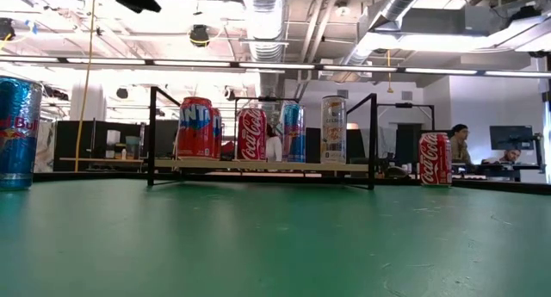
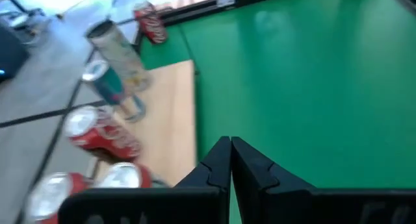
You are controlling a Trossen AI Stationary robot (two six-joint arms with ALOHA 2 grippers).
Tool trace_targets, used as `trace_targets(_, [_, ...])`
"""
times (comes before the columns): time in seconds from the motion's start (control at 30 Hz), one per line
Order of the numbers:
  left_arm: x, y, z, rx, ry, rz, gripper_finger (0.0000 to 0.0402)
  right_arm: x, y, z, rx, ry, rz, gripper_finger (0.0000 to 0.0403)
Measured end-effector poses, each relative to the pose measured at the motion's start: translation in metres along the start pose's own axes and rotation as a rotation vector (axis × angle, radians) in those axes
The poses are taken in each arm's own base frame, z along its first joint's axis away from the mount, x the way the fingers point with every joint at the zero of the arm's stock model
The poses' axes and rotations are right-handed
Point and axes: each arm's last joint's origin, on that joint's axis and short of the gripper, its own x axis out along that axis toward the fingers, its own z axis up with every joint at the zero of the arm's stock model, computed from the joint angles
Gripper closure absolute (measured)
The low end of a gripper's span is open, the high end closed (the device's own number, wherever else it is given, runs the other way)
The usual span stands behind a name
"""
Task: Place canned beverage on shelf
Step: Put the red soda can, aligned with the other red soda can on the shelf
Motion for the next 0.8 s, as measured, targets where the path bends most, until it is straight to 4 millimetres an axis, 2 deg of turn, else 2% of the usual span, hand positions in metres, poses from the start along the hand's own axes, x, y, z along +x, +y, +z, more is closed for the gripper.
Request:
trace_targets(0.07, [0.006,-0.005,-0.009,-0.025,-0.025,-0.03,0.0402,-0.001,0.003,-0.01,0.065,-0.019,-0.075,0.0381])
trace_targets(0.17, [0.014,-0.013,-0.021,-0.088,-0.063,-0.089,0.0402,-0.011,-0.004,-0.017,0.152,-0.082,-0.212,0.0381])
trace_targets(0.33, [0.019,-0.023,-0.031,-0.107,-0.082,-0.153,0.0402,-0.034,-0.043,-0.01,0.275,-0.153,-0.488,0.0381])
trace_targets(0.47, [0.017,-0.027,-0.03,-0.148,-0.086,-0.148,0.0401,-0.069,-0.094,0.003,0.374,-0.173,-0.687,0.0382])
trace_targets(0.6, [0.016,-0.029,-0.029,-0.162,-0.086,-0.123,0.0402,-0.104,-0.151,0.015,0.451,-0.195,-0.783,0.0384])
trace_targets(0.7, [0.016,-0.029,-0.029,-0.189,-0.077,-0.081,0.0402,-0.117,-0.197,0.019,0.513,-0.208,-0.786,0.0384])
trace_targets(0.8, [0.017,-0.029,-0.029,-0.224,-0.07,-0.045,0.0402,-0.126,-0.242,0.012,0.585,-0.246,-0.82,0.0377])
